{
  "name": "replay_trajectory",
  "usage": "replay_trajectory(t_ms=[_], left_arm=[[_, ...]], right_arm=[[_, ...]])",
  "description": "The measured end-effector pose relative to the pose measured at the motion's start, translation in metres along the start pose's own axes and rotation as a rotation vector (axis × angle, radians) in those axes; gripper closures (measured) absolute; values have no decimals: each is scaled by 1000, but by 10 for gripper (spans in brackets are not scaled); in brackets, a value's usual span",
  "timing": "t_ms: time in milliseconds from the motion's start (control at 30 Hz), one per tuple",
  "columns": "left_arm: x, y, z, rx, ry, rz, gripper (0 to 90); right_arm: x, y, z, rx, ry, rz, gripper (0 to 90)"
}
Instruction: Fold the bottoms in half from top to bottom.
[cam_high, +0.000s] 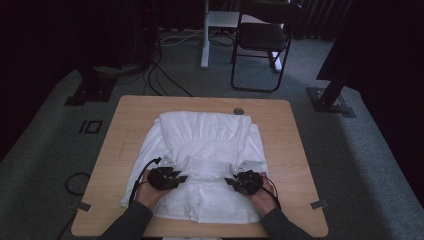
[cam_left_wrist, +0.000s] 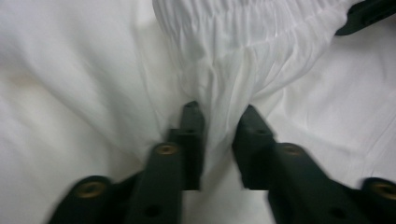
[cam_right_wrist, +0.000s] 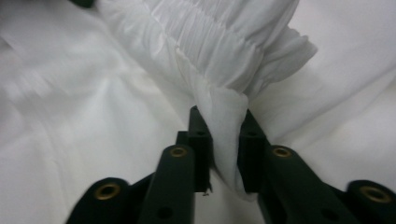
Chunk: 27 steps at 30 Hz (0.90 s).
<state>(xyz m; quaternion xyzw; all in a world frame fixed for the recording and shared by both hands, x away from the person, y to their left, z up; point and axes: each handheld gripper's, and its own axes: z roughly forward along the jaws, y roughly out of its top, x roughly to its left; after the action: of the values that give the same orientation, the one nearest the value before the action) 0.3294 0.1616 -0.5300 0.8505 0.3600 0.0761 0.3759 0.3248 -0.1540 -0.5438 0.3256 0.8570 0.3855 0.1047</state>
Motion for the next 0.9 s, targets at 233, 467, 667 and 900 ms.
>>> replay_trajectory(t_ms=[233, 467, 667, 900], left_arm=[[12, 20, -38, -182, 25, -45, 630], [27, 53, -8, -96, 135, -43, 900], [40, 47, 36, 10, 87, -61, 892], [10, 25, 20, -38, 20, 9, 853]], right_arm=[[-11, 7, -29, -116, 61, 70, 418], [-39, 32, -25, -150, -81, 127, 843], [-53, 34, 13, -39, -63, 173, 838], [-42, 22, -3, -88, 54, 187, 801]])
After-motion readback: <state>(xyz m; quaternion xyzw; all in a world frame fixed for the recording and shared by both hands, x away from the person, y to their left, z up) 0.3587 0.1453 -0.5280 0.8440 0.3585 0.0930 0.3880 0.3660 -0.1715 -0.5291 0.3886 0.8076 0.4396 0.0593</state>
